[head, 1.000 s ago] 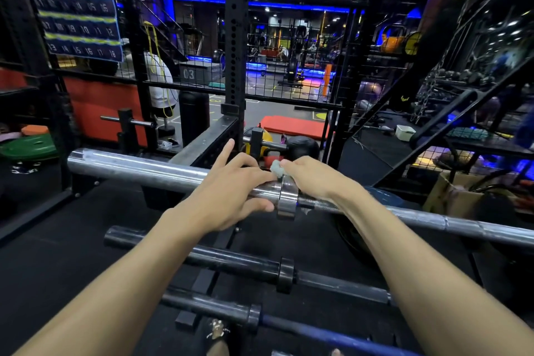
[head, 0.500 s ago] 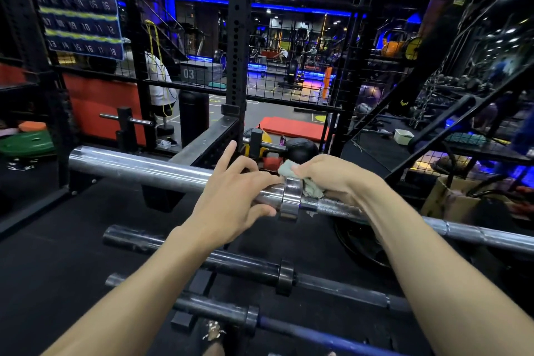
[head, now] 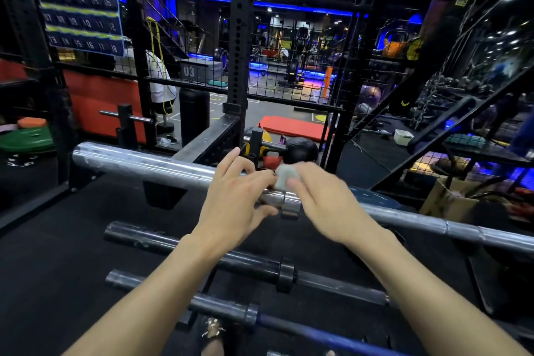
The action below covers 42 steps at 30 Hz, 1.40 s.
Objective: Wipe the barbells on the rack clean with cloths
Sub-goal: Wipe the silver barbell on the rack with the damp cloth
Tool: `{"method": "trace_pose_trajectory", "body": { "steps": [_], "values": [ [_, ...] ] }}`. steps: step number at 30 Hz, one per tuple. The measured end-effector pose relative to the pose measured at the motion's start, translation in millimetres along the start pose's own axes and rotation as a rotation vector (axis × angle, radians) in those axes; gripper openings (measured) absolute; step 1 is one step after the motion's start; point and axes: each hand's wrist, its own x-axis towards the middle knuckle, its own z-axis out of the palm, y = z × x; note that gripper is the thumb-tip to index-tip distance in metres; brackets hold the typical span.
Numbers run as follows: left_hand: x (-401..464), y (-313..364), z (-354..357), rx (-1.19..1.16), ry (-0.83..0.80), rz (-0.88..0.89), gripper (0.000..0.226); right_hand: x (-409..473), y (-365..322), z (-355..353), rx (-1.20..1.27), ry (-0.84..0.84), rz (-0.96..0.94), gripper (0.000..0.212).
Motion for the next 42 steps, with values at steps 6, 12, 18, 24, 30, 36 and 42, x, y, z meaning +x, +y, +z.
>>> {"method": "trace_pose_trajectory", "body": {
  "steps": [6, 12, 18, 24, 30, 36, 42],
  "values": [
    [1, -3, -2, -0.012, -0.028, -0.046, 0.062, 17, -3, 0, 0.165, -0.051, 0.189, 0.038],
    [-1, -1, 1, 0.018, -0.010, -0.037, 0.057, -35, -13, 16, 0.008, 0.068, -0.042, 0.054],
    [-4, 3, -2, -0.009, 0.029, -0.061, 0.061, 35, -14, -24, 0.139, -0.261, 0.377, 0.032],
    [-5, 1, -4, -0.046, 0.016, -0.061, 0.058, 16, -16, -10, 0.110, -0.152, 0.193, 0.030],
    [-4, -13, -2, -0.004, -0.096, 0.022, 0.053, -2, -3, -15, 0.228, -0.018, 0.195, 0.037],
    [-13, 8, -49, -0.474, -0.007, -0.339, 0.024, -36, -30, -30, 0.447, 0.312, 0.169, 0.033],
    [-26, 61, -77, -1.094, -0.171, -0.609, 0.012, -78, -73, -8, 0.510, 0.124, 0.012, 0.041]
  ]
}}
